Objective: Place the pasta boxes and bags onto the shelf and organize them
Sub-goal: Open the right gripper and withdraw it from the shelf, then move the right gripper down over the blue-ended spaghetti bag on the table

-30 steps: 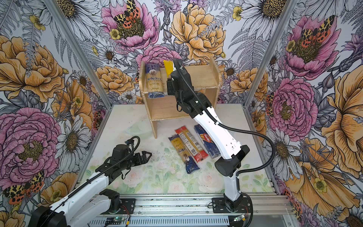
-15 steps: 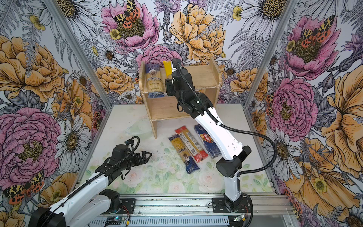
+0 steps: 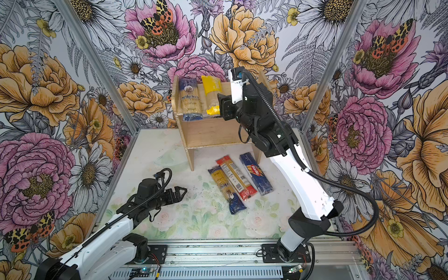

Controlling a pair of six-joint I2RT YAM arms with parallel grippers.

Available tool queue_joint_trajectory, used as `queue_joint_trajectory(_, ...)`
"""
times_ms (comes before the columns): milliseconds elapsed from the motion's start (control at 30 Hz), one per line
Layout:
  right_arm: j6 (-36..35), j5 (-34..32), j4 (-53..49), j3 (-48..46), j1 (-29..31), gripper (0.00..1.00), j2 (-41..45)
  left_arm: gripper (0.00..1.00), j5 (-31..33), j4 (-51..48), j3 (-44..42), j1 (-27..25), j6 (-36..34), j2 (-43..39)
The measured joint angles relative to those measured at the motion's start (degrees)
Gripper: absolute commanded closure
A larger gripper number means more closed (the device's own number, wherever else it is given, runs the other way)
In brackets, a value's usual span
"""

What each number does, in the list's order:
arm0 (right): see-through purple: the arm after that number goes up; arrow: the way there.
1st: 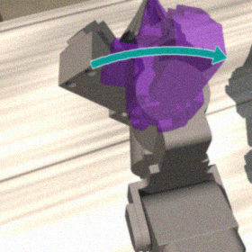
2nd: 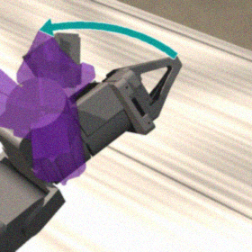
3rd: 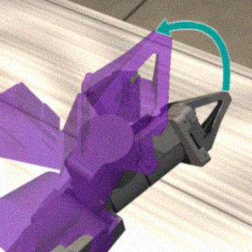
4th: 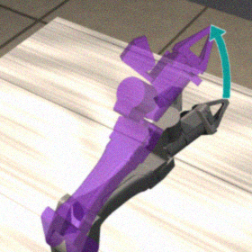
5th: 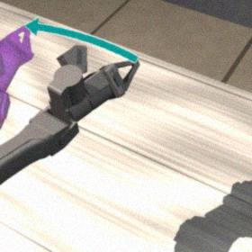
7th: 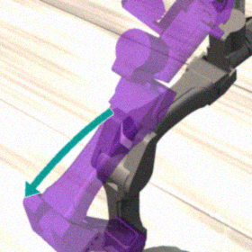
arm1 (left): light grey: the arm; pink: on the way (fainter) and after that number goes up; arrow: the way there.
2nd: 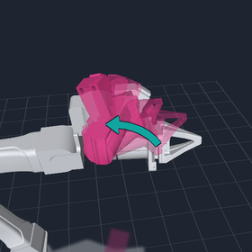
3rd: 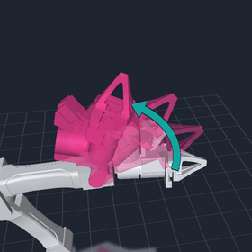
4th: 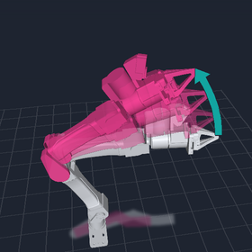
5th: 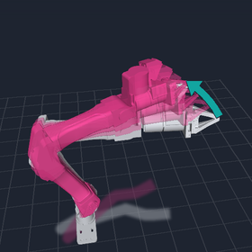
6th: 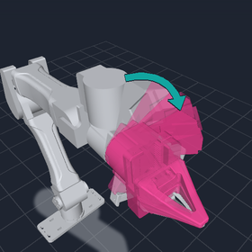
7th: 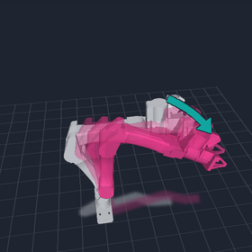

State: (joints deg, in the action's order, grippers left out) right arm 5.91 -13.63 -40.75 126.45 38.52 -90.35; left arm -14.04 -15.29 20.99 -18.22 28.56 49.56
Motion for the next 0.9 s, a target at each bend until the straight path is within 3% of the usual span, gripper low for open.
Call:
queue_joint_trajectory(333, 1.14, 11.58, 0.28, -25.83, 0.0, 0.35, 18.99, 0.01, 0.0, -1.49, 0.33, -0.02, 0.04, -1.57)
queue_joint_trajectory(600, 4.02, 17.66, -0.57, -42.34, 0.0, 0.34, 26.86, 0.01, 0.02, -2.38, 0.37, -0.37, 1.11, -3.3)
queue_joint_trajectory(633, 4.55, 18.38, -0.5, -44.06, 0.0, 0.06, 27.41, 0.01, 0.04, -2.51, 0.37, -0.55, 1.42, -3.63)
queue_joint_trajectory(667, 5.4, 19.02, -0.5, -45.79, 0.0, 0.01, 27.8, 0.01, 0.04, -2.54, 0.37, -0.76, 1.6, -3.93)
queue_joint_trajectory(900, 8.22, 21.46, -0.15, -58.45, 0.02, 0.04, 27.91, 0.01, 0.24, -2.58, 0.37, -1.66, 2.67, -4.96)
